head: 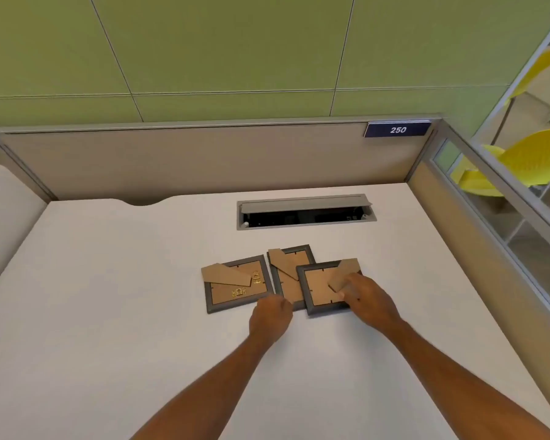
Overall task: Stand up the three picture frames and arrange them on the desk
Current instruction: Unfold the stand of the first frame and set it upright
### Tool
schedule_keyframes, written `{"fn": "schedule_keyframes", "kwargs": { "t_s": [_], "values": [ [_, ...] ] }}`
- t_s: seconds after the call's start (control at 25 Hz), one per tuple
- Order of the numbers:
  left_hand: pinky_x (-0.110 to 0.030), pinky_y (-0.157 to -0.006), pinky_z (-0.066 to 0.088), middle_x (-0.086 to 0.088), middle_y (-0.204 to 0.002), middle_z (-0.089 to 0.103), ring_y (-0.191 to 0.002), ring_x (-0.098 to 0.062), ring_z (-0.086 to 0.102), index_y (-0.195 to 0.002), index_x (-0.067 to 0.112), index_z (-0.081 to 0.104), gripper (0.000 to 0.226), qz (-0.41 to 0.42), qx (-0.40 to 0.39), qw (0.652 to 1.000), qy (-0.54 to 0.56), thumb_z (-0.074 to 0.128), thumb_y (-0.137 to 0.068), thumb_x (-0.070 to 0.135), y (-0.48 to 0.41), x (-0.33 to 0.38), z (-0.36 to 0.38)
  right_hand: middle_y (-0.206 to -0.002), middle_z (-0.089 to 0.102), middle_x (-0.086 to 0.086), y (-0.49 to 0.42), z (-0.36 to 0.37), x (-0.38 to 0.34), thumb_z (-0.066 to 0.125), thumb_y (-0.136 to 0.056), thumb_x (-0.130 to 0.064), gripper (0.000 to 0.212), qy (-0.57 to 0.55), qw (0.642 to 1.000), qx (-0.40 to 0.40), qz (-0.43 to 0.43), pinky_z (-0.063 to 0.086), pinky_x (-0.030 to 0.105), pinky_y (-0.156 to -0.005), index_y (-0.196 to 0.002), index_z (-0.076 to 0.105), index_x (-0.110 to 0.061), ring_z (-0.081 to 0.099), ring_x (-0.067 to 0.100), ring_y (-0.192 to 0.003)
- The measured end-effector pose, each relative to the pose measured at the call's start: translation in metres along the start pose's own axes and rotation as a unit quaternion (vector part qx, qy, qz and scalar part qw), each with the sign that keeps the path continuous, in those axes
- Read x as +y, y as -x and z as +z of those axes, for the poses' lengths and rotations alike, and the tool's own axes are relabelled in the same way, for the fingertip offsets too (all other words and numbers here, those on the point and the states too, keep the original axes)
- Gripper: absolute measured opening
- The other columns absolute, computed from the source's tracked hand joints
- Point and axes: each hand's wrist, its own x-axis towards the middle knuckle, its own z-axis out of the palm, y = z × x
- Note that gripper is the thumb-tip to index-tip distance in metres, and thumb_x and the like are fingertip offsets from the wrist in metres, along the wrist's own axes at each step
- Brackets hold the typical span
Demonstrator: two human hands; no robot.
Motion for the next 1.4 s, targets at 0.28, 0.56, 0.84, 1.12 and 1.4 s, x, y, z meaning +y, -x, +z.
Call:
{"fn": "schedule_keyframes", "kwargs": {
  "t_s": [0.28, 0.56, 0.84, 1.12, 1.4],
  "values": [
    [-0.031, -0.062, 0.053, -0.019, -0.090, 0.083, -0.068, -0.021, 0.071, -0.104, 0.008, 0.076, 0.028, -0.185, -0.017, 0.951, 0.245, 0.062, -0.105, 0.032, 0.008, 0.008, 0.053, -0.152, 0.064, 0.008, 0.000, 0.007, 0.027, 0.068, -0.107, -0.026, 0.051, 0.019, 0.998, -0.029, -0.043, 0.053, 0.033, -0.103, -0.154, 0.054, -0.015, 0.065, 0.029, -0.131],
    [-0.027, -0.055, 0.043, -0.013, -0.081, 0.071, -0.076, -0.026, 0.059, -0.125, -0.001, 0.071, 0.036, -0.252, -0.008, 0.898, 0.360, 0.063, -0.107, 0.028, 0.000, 0.024, 0.071, -0.152, 0.064, 0.004, -0.002, 0.012, 0.045, 0.071, -0.103, -0.041, 0.058, 0.046, 0.994, -0.017, -0.101, 0.055, 0.032, -0.101, -0.153, 0.054, -0.015, 0.066, 0.025, -0.128],
    [-0.034, -0.077, 0.064, -0.003, -0.083, 0.084, -0.081, -0.021, 0.080, -0.099, 0.013, 0.077, 0.036, -0.207, 0.062, 0.923, 0.319, 0.064, -0.106, 0.046, 0.005, 0.045, 0.081, -0.176, 0.036, 0.005, -0.005, 0.021, 0.065, 0.071, -0.099, -0.055, 0.089, 0.097, 0.987, -0.014, -0.130, 0.042, 0.039, -0.125, -0.169, 0.034, -0.014, 0.043, 0.029, -0.158],
    [-0.034, -0.082, 0.065, -0.011, -0.087, 0.083, -0.081, -0.019, 0.077, -0.096, 0.009, 0.079, 0.030, -0.089, 0.060, 0.928, 0.357, 0.069, -0.105, 0.036, 0.016, 0.089, 0.090, -0.168, 0.049, 0.014, -0.005, 0.017, 0.064, 0.073, -0.103, -0.021, 0.068, 0.032, 0.996, 0.041, -0.078, 0.056, 0.046, -0.112, -0.163, 0.044, -0.007, 0.059, 0.037, -0.144],
    [-0.033, -0.084, 0.064, -0.003, -0.090, 0.085, -0.087, -0.018, 0.081, -0.097, 0.018, 0.081, 0.025, -0.040, -0.010, 0.934, 0.354, 0.071, -0.102, 0.041, 0.016, 0.125, 0.101, -0.147, 0.068, 0.014, -0.002, 0.007, 0.070, 0.065, -0.108, -0.013, 0.062, -0.043, 0.996, 0.065, -0.046, 0.065, 0.047, -0.096, -0.165, 0.040, -0.007, 0.079, 0.035, -0.103]
  ]
}}
